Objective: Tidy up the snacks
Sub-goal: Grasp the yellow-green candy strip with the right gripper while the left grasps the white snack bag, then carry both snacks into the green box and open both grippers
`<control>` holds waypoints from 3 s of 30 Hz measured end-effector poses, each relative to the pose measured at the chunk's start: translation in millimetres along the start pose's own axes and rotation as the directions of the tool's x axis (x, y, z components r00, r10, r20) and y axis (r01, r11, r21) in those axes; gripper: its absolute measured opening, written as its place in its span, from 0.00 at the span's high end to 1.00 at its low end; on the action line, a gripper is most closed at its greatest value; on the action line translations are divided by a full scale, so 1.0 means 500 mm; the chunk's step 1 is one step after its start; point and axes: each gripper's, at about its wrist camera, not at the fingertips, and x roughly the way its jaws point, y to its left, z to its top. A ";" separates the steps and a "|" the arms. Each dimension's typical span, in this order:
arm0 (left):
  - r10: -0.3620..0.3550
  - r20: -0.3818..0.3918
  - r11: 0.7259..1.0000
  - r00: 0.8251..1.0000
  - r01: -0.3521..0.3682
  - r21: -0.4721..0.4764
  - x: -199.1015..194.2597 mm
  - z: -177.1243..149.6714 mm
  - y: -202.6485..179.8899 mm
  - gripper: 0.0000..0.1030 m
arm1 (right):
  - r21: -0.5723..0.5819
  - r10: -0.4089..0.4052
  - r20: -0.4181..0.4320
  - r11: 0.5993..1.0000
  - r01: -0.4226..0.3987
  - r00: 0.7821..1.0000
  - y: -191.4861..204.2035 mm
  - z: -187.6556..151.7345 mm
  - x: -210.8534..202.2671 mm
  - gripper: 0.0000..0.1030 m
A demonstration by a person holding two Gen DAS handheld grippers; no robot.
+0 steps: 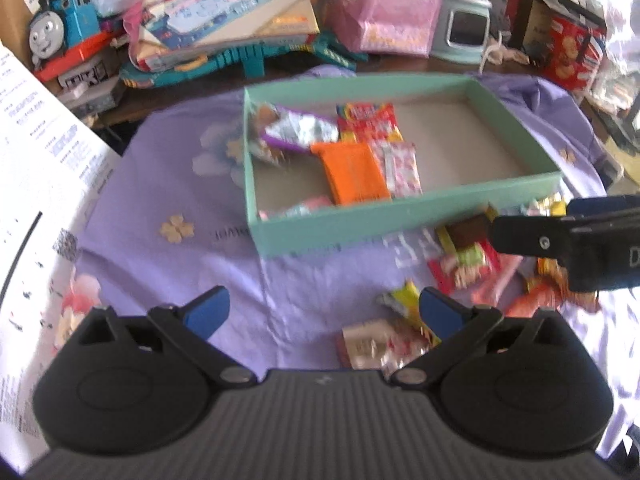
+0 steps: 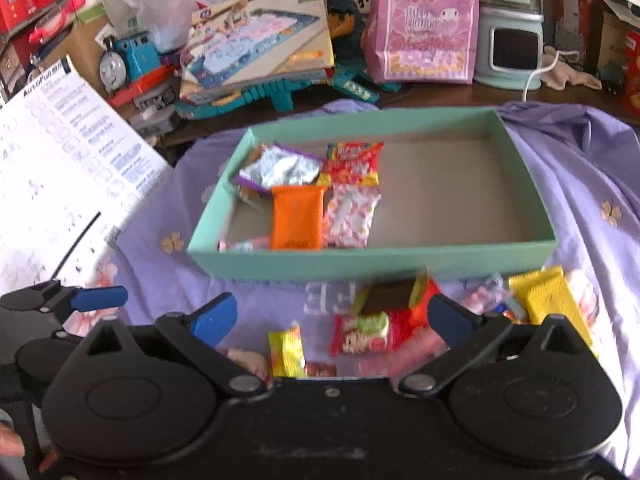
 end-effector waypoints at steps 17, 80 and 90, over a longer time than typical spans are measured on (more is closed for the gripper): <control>-0.109 -0.147 0.991 0.983 0.118 0.055 0.075 -0.114 -0.043 0.00 | -0.005 0.070 -0.162 0.997 -0.072 0.984 0.022 -0.089 0.091 0.40; -0.130 -0.065 0.984 0.989 0.137 0.114 0.053 -0.066 -0.128 0.64 | 0.137 0.122 -0.165 0.986 -0.099 0.979 -0.083 -0.128 0.102 0.81; -0.186 0.005 0.979 0.983 0.185 0.090 -0.006 -0.044 -0.101 0.66 | 0.090 0.103 -0.127 0.992 -0.092 0.987 -0.060 -0.093 0.061 0.81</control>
